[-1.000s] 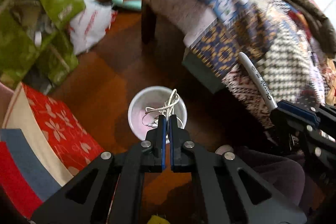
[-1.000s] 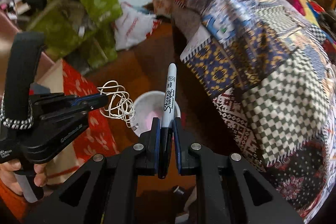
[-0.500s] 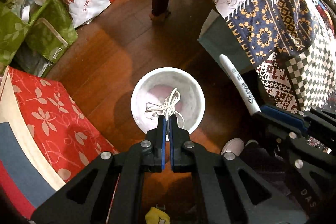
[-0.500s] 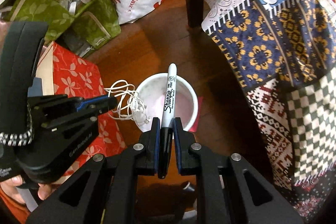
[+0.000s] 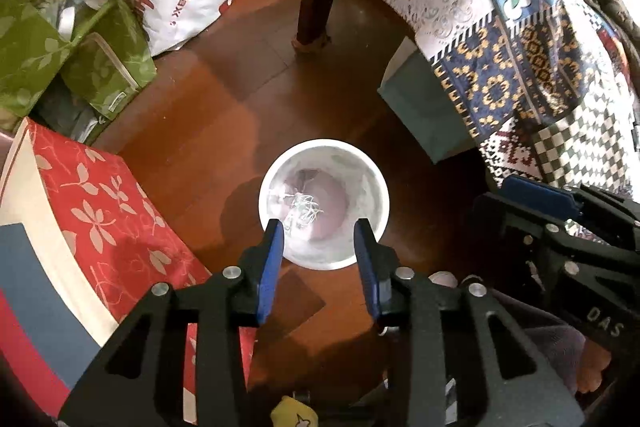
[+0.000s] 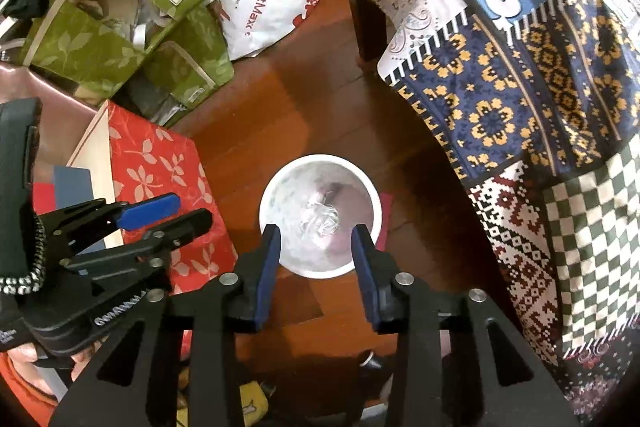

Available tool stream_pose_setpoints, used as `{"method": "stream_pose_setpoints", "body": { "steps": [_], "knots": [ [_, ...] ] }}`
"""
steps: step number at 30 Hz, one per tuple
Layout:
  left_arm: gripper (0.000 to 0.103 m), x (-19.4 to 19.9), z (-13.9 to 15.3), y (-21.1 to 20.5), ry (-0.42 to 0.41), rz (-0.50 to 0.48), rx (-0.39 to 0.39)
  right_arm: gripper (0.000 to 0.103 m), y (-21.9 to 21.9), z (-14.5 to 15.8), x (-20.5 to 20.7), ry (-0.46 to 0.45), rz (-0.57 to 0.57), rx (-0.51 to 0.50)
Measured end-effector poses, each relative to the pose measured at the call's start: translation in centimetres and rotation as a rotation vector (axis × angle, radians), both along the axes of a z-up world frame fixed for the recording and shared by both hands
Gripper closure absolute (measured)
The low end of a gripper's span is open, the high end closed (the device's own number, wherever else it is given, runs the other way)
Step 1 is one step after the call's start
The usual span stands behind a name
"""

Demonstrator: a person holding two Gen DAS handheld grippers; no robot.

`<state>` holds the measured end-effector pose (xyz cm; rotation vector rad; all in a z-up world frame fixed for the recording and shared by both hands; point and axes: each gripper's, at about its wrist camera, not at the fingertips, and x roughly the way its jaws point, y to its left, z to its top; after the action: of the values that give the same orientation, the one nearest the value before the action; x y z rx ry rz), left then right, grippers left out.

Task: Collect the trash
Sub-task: 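Open the left gripper dropping the cable while the right drops the marker into the bucket, then move both open grippers back over the items on the bed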

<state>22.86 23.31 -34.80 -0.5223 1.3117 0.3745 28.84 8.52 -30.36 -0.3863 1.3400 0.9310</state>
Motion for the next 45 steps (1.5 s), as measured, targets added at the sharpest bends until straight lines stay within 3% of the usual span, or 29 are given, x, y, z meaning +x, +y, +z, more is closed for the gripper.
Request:
{"method": "stream_pose_setpoints", "body": {
  "steps": [11, 31, 38, 45],
  "knots": [
    [0.068, -2.2, 7.5, -2.8, -0.123, -0.012, 0.110, 0.069, -3.7, 5.6, -1.9, -0.155, 0.010, 0.044],
    [0.069, -5.3, 24.6, -13.1, -0.480, -0.087, 0.275, 0.070, -17.7, 21.3, -4.3, -0.436, -0.163, 0.314],
    [0.069, -3.9, 28.6, -17.8, -0.562, -0.142, 0.323, 0.069, -23.2, 25.3, -3.6, -0.526, -0.223, 0.384],
    [0.068, 0.1, 31.2, -23.7, -0.639, -0.231, 0.311, 0.069, -28.6, 27.3, -1.7, -0.609, -0.310, 0.393]
  ]
}}
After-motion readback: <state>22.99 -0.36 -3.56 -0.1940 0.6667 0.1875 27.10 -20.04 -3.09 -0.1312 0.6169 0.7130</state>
